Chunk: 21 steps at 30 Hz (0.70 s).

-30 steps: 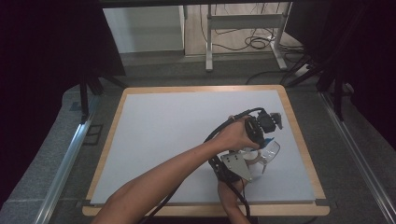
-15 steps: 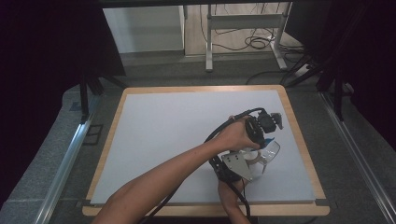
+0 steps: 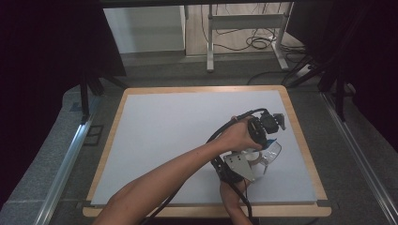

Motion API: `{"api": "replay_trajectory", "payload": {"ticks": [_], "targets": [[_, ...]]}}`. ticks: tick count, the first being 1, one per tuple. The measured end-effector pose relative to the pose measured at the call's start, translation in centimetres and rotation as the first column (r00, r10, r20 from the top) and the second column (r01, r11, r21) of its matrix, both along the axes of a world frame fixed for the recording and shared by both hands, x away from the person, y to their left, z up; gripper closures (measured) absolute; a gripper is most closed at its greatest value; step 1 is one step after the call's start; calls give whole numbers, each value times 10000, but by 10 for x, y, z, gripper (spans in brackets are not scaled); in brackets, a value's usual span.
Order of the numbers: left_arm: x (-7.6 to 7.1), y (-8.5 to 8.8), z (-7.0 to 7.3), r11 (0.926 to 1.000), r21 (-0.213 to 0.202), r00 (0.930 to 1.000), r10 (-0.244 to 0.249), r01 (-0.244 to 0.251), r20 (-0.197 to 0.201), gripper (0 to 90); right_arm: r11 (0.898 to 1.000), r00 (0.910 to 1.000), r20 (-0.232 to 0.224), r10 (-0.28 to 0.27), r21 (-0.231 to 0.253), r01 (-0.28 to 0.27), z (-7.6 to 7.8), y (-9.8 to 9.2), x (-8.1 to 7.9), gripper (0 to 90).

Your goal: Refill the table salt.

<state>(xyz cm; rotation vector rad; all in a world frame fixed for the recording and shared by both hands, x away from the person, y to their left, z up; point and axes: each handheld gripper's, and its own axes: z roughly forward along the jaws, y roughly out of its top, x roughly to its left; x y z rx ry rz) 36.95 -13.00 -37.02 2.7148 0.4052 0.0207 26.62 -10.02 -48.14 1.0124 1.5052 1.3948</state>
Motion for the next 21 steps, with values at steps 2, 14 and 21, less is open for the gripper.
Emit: {"api": "replay_trajectory", "payload": {"ticks": [2, 14, 21], "targets": [[0, 0, 0, 10000, -2, 10000, 6, -6, -6, 900, 10000, 10000, -24, 32, -24, -32, 0, 0, 0, 556], [0, 1, 0, 10000, -63, 10000, 28, -28, -25, 900, 9999, 10000, -1, 53, -112, -53, -1, 0, 0, 556], [0, 3, -1, 9999, -152, 10000, 43, -43, -35, 900, 9998, 9999, -46, 131, -161, -131, -2, 0, 0, 556]]}}
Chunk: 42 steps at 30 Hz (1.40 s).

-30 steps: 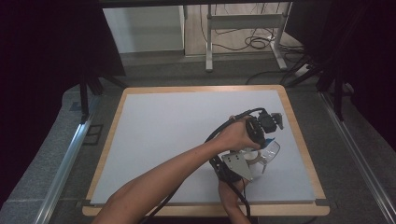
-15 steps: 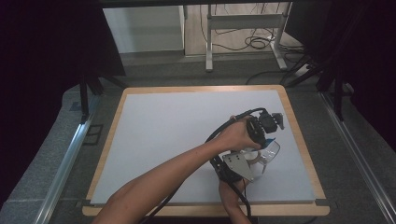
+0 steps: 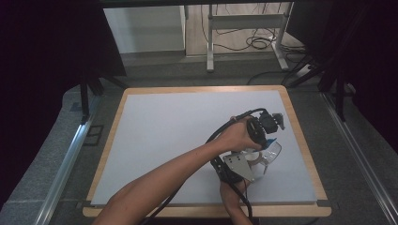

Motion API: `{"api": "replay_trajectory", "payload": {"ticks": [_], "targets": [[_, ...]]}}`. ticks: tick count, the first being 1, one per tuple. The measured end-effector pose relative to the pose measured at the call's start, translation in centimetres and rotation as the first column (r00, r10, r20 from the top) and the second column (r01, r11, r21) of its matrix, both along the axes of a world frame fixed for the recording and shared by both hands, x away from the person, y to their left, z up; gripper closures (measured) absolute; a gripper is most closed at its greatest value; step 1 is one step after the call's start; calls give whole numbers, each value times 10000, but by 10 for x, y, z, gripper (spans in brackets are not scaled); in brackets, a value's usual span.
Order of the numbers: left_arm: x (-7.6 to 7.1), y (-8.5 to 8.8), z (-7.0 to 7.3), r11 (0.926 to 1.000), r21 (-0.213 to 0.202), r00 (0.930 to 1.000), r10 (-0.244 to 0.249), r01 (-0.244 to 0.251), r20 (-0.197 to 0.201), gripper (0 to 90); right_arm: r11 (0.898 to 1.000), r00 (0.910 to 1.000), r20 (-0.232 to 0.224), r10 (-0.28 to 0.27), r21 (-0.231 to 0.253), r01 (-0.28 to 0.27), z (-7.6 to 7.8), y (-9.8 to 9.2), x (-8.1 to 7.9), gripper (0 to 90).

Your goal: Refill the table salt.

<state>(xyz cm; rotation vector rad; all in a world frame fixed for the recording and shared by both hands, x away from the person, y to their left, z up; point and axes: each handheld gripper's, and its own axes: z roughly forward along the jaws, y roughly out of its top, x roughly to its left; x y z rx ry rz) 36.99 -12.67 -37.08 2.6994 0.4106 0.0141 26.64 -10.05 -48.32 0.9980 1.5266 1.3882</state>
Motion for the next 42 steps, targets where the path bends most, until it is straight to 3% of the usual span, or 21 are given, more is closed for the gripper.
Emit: {"api": "replay_trajectory", "payload": {"ticks": [16, 32, 42], "targets": [[-1, 22, 6, 9948, -981, 9996, 255, -267, -129, 900, 9990, 9993, -262, 281, -342, -290, -8, 6, -2, 548], [0, 29, 0, 9921, -1193, 9992, 360, -381, -194, 899, 9965, 9976, -576, 388, -724, -429, -15, 6, -5, 538], [4, 43, 1, 9862, -1547, 9981, 544, -581, -282, 899, 9954, 9953, -879, 408, -827, -481, -22, 3, -7, 518]]}}
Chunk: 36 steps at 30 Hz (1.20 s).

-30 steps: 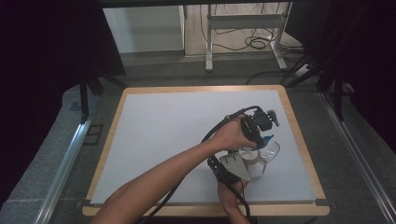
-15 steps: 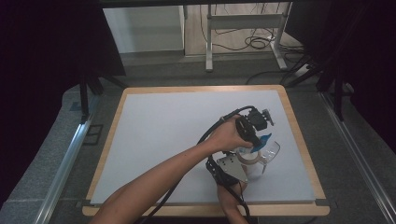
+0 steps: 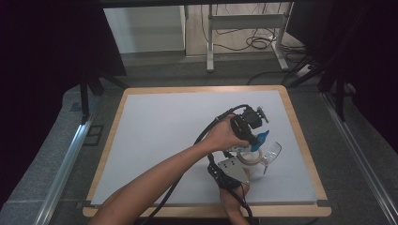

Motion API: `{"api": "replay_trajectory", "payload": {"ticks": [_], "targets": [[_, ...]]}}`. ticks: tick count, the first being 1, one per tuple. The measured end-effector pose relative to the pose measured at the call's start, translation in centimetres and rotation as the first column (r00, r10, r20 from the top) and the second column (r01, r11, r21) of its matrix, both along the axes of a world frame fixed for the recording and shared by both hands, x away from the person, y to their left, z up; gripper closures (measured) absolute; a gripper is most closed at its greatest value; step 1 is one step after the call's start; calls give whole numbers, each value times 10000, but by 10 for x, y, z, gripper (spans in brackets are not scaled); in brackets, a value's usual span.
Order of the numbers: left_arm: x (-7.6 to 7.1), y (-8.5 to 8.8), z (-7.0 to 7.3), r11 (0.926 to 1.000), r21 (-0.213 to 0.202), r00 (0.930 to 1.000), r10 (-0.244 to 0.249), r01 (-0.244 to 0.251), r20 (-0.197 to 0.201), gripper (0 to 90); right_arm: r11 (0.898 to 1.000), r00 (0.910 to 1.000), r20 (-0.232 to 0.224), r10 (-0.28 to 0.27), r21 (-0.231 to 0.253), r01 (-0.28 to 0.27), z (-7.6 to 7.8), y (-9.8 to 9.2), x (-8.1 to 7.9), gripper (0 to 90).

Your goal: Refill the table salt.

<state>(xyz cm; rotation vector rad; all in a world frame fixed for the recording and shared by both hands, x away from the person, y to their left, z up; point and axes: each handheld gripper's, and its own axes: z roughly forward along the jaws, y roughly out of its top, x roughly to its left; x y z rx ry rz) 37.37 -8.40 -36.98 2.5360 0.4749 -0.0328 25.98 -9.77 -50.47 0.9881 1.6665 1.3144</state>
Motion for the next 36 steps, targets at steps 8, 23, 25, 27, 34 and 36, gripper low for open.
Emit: {"api": "replay_trajectory", "payload": {"ticks": [8, 23, 25, 27, 34, 36], "targets": [[-3, 7, 3, 9992, -409, 10000, -23, 20, -63, 899, 10000, 9999, -112, 41, -45, -41, -2, -5, -4, 503], [2, 49, 12, 9789, -1991, 9989, 434, -466, -205, 899, 9996, 9998, -145, 167, -242, -170, -4, -16, -18, 464], [4, 56, 12, 9741, -2194, 9984, 511, -551, -238, 899, 9996, 9994, -232, 256, -115, -259, -4, -21, -19, 459], [5, 63, 10, 9692, -2379, 9979, 600, -643, -252, 899, 9995, 9986, -408, 323, 41, -322, -6, -27, -21, 453], [8, 83, 4, 9479, -2974, 9934, 1083, -1145, -374, 900, 9991, 9972, -628, 397, 182, -386, -11, -39, -24, 448], [8, 90, 2, 9388, -3188, 9914, 1259, -1306, -353, 900, 9989, 9968, -650, 463, 136, -455, -12, -42, -25, 448]]}}
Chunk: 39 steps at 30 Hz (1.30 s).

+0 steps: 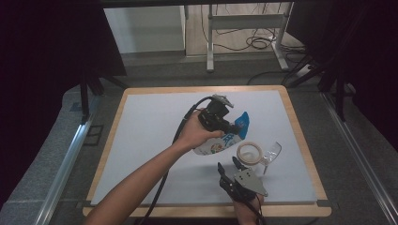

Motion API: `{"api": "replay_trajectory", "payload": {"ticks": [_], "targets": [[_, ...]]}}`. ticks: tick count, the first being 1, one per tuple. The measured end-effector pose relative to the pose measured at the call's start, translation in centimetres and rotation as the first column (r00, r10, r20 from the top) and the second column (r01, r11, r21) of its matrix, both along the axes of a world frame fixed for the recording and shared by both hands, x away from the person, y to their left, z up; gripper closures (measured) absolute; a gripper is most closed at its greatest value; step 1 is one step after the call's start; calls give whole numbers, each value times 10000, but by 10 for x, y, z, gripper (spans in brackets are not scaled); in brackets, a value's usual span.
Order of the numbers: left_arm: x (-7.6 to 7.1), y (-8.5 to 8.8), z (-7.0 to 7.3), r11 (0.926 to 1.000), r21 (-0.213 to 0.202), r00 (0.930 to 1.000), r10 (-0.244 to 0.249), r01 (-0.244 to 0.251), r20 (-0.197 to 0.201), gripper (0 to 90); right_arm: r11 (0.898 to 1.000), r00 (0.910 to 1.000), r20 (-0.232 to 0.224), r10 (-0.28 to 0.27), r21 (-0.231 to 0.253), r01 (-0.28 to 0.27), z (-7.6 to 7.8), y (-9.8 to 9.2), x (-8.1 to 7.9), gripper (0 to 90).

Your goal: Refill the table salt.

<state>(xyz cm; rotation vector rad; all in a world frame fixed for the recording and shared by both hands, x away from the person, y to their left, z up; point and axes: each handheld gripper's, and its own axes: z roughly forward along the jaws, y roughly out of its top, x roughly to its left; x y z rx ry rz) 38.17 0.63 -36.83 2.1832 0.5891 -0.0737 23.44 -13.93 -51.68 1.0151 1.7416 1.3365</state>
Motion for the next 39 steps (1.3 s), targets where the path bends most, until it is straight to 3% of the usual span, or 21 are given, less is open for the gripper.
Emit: {"api": "replay_trajectory", "payload": {"ticks": [8, 12, 23, 35, 39], "targets": [[5, 35, -8, 9958, -564, 9966, 740, -719, 365, 900, 10000, 9994, -331, 64, 14, -64, -5, -6, -1, 447], [11, 56, -14, 9896, -834, 9918, 1207, -1170, 410, 900, 9998, 9989, -433, 191, -104, -196, -6, -5, 0, 445], [22, 98, -37, 9730, -1125, 9792, 2030, -2013, 36, 900, 9995, 9986, -462, 255, -189, -264, -6, -3, 1, 445], [35, 134, -49, 9454, -1525, 9556, 2941, -2880, 186, 899, 9994, 9987, -460, 241, -254, -252, -7, -2, 2, 445], [38, 145, -54, 9336, -1647, 9446, 3270, -3182, 290, 899, 9993, 9987, -455, 243, -265, -255, -7, -2, 2, 445]]}}
